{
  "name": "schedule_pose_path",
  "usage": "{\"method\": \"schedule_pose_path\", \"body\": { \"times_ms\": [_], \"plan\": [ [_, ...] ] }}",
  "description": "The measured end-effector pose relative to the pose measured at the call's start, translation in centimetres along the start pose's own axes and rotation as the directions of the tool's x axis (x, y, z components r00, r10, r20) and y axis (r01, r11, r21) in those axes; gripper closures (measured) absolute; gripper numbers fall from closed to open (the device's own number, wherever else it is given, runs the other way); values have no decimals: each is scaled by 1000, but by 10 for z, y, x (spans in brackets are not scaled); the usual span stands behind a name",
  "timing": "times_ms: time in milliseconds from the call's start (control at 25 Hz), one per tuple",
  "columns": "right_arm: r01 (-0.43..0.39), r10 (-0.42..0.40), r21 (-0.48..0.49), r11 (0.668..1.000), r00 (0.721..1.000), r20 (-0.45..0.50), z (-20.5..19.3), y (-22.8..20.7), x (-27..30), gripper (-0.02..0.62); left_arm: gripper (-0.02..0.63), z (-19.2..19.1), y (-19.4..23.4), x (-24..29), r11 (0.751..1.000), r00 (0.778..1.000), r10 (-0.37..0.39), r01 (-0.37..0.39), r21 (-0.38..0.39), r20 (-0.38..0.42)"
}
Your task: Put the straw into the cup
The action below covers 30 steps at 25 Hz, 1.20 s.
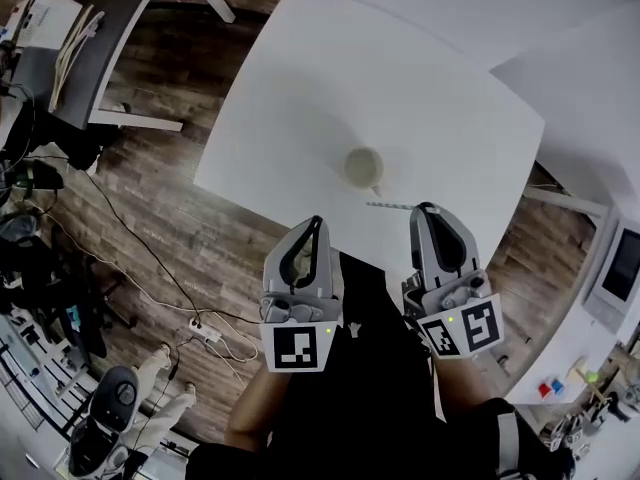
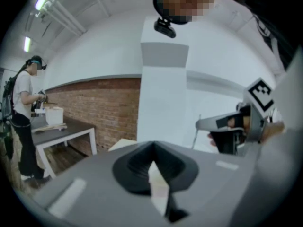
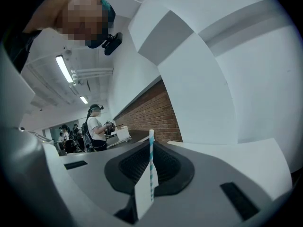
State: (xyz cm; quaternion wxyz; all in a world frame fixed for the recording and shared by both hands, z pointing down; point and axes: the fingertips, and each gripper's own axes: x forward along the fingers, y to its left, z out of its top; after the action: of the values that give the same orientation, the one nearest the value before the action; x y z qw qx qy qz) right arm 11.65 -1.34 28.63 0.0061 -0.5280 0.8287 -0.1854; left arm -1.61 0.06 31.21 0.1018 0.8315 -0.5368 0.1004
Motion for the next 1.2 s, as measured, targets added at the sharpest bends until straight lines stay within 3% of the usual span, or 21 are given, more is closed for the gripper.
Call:
{"method": "schedule_pose_path", "body": {
  "times_ms": [480,880,1200],
  "plan": [
    [8,-8,30,1000,1000,-9,-20,-27,40,572,603,-21,11,41,1000,1000,-3,3,3,-10],
    [10,-6,68,998,998,-66,-69,-40,71,572,603,-46,23,60,999,999,13,-14,-30,-39],
    [18,-8,114,993,996,-90,-90,-52,83,572,602,-67,21,68,1000,996,0,-1,-9,-94]
  ]
}}
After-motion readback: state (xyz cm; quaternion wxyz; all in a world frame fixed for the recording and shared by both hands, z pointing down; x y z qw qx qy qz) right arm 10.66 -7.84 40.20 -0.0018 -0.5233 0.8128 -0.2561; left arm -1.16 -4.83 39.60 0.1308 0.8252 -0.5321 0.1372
